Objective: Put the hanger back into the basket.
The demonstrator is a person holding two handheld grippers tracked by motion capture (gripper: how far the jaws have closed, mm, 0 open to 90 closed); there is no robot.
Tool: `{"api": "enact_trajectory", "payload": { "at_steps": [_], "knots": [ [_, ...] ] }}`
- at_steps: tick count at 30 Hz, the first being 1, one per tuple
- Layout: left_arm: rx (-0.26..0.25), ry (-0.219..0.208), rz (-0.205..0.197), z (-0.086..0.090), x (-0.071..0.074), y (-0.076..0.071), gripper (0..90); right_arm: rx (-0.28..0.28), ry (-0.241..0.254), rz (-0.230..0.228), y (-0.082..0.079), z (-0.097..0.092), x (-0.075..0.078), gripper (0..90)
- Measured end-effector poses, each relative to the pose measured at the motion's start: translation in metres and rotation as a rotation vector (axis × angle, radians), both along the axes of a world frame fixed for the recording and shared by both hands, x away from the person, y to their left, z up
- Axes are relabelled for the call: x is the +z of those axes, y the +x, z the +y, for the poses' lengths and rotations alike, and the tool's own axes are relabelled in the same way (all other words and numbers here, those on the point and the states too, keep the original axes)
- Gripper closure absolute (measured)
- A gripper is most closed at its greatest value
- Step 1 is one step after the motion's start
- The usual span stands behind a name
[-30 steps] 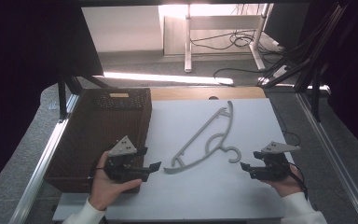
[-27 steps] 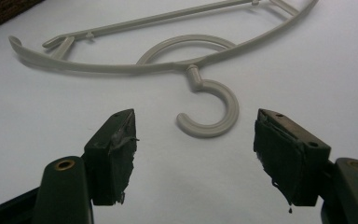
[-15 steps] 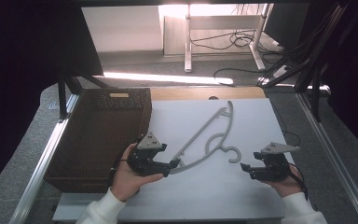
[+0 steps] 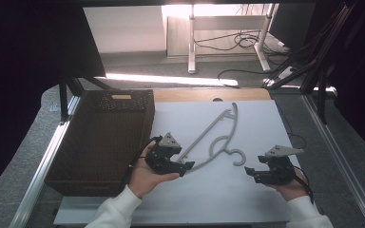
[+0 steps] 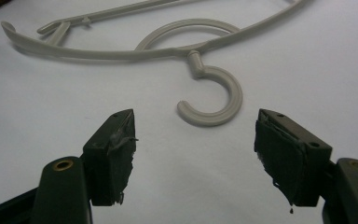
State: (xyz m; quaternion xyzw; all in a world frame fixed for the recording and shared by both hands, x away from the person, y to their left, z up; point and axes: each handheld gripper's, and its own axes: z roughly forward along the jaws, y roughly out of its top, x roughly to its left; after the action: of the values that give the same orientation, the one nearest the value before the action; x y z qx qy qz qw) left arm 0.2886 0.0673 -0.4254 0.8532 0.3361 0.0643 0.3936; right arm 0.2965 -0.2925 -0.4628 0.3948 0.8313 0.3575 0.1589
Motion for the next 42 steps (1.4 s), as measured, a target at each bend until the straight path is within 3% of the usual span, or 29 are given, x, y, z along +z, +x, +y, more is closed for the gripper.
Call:
{"api": "enact_trajectory", "payload": {
  "at_steps": [13, 31, 42],
  "knots": [
    [-0.023, 0.026, 0.027, -0.03, -0.016, 0.02, 34.4, -0.002, -0.007, 0.004, 0.0, -0.001, -0.001, 29.5],
    [-0.069, 0.11, 0.064, -0.07, -0.042, 0.048, 41.8, -0.01, -0.014, 0.013, 0.001, -0.003, -0.003, 29.4],
    [-0.045, 0.146, 0.101, -0.081, -0.066, 0.066, 48.0, -0.012, -0.019, 0.021, 0.002, -0.003, -0.005, 29.3]
  ]
}}
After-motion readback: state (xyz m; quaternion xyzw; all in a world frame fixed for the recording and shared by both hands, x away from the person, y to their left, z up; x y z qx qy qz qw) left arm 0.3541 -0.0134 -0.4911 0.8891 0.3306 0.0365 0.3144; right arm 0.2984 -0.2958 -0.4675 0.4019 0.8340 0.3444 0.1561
